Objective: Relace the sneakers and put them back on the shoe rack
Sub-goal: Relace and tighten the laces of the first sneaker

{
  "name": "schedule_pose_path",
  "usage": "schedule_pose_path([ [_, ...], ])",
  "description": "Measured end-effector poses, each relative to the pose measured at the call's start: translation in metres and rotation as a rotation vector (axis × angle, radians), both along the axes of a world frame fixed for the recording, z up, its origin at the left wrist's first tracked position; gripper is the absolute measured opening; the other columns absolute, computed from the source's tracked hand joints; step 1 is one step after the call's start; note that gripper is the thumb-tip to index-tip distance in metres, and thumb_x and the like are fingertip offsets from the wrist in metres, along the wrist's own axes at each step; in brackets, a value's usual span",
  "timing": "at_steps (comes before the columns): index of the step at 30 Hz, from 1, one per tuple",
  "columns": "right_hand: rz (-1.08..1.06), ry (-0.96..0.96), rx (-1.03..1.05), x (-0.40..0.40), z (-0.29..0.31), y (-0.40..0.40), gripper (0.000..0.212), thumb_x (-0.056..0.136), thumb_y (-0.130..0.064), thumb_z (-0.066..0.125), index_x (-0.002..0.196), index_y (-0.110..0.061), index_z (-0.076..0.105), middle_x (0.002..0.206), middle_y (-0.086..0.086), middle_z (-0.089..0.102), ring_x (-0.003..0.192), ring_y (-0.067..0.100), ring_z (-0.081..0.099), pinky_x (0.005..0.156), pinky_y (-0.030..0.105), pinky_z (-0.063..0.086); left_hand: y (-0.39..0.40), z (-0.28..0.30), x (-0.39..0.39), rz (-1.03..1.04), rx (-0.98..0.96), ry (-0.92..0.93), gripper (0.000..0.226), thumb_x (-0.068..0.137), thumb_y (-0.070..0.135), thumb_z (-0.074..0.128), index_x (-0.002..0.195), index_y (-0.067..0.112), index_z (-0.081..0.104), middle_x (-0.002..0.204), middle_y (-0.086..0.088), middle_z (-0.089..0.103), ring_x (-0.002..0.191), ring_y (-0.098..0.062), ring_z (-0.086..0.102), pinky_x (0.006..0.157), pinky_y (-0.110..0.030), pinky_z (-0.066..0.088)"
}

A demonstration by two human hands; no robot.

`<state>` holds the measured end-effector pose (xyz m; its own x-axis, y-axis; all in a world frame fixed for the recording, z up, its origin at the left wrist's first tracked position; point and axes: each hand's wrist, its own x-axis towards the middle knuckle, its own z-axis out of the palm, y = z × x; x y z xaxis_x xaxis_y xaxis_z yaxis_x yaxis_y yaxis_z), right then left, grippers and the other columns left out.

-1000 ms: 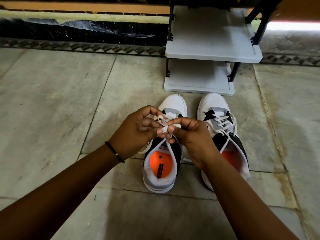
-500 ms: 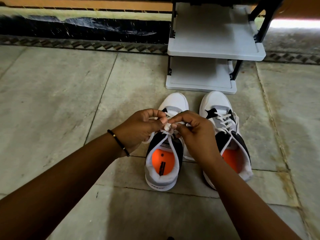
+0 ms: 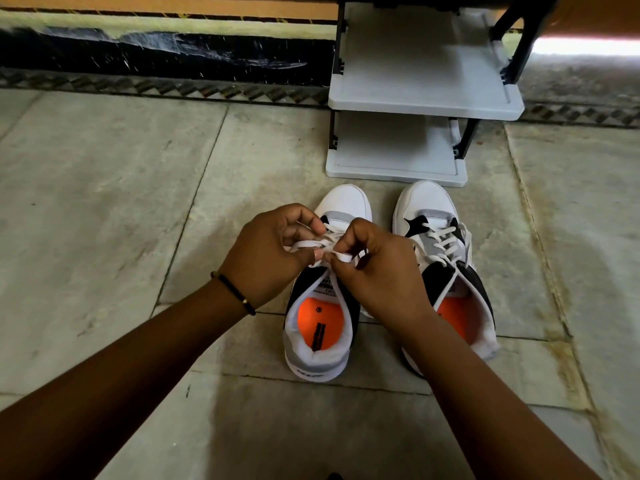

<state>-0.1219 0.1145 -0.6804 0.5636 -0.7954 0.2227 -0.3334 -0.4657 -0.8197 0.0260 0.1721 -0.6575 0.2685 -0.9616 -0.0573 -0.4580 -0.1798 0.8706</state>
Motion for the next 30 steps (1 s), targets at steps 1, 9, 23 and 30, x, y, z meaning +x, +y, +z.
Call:
schedule_pose_path([
  [1, -0.004, 0.000, -0.040, 0.000, -0.002, 0.002, 0.008, 0.075, -0.014, 0.067, 0.070, -0.013, 0.060, 0.067, -0.011, 0.057, 0.061, 0.013, 0.057, 0.054, 0.036, 0.049, 0.000, -0.001, -0.001, 0.000, -0.011, -0.045, 0.019, 0.074, 0.010, 0.070, 0.086, 0.020, 0.060, 0.081, 0.002, 0.071, 0.080, -0.005, 0.067, 0.079, -0.012, 0.048],
  [9, 0.009, -0.051, -0.196, 0.001, -0.005, 0.005, 0.005, 0.074, -0.006, 0.065, 0.070, -0.008, 0.063, 0.070, 0.004, 0.065, 0.066, 0.017, 0.058, 0.054, 0.035, 0.049, 0.003, -0.004, 0.000, -0.042, -0.038, -0.272, 0.022, 0.070, 0.042, 0.061, 0.087, 0.029, 0.059, 0.077, 0.010, 0.065, 0.069, -0.012, 0.059, 0.064, -0.017, 0.047],
  [23, -0.062, 0.005, -0.243, 0.000, -0.001, 0.009, 0.011, 0.073, -0.004, 0.065, 0.066, -0.007, 0.058, 0.065, 0.006, 0.062, 0.064, 0.017, 0.053, 0.053, 0.035, 0.046, -0.002, 0.006, -0.003, 0.007, 0.063, 0.162, 0.022, 0.085, 0.005, 0.055, 0.104, 0.013, 0.061, 0.085, 0.004, 0.069, 0.076, 0.005, 0.064, 0.068, -0.004, 0.047],
  [30, -0.001, 0.054, -0.219, 0.005, 0.013, 0.015, 0.007, 0.070, -0.001, 0.062, 0.066, -0.006, 0.059, 0.064, 0.009, 0.063, 0.061, 0.024, 0.057, 0.051, 0.035, 0.048, -0.004, 0.014, -0.004, 0.103, 0.125, 0.294, 0.024, 0.081, 0.011, 0.062, 0.105, 0.007, 0.062, 0.078, -0.001, 0.068, 0.058, 0.009, 0.062, 0.048, -0.002, 0.041],
])
